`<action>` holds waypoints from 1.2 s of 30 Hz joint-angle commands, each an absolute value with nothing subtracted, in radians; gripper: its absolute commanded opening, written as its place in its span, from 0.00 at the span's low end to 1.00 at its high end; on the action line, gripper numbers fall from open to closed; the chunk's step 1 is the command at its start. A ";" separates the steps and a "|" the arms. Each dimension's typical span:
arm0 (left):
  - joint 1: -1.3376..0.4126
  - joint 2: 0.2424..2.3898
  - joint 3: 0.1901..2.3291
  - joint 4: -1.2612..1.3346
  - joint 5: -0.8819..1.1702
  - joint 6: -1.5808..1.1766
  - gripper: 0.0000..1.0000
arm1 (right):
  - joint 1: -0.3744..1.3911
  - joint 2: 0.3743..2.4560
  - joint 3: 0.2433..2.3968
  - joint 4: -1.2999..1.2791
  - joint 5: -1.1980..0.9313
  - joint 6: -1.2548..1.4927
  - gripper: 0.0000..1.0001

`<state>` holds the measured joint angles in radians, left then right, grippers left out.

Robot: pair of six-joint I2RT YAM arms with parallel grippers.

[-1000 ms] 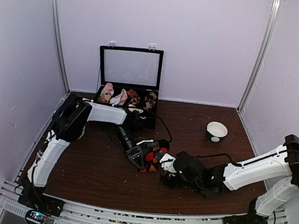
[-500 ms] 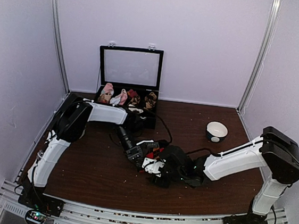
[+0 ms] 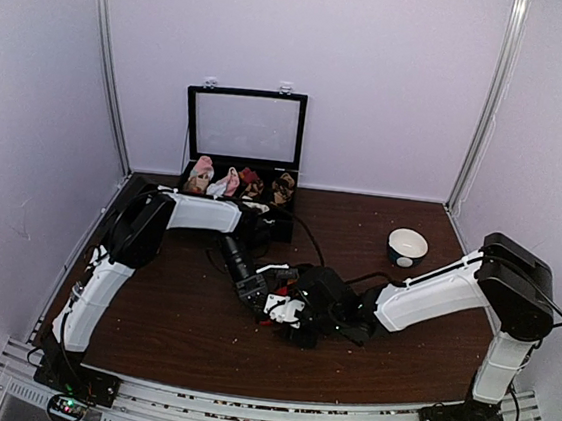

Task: Roll the socks
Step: Roll the sock at the center of the board.

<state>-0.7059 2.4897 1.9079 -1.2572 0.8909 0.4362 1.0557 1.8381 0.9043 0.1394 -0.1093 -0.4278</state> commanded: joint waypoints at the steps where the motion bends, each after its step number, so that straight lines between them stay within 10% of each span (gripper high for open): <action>1: -0.704 2.561 1.903 -1.259 0.706 0.447 0.00 | 1.050 1.844 0.917 0.097 -0.106 -0.455 0.49; 21: -0.578 2.266 1.759 -1.213 0.861 0.555 0.38 | 1.014 1.954 0.893 0.047 -0.217 -0.253 0.01; 36: -0.664 1.926 1.347 -0.764 0.716 0.704 0.39 | 0.826 2.049 0.882 0.178 -0.593 0.173 0.00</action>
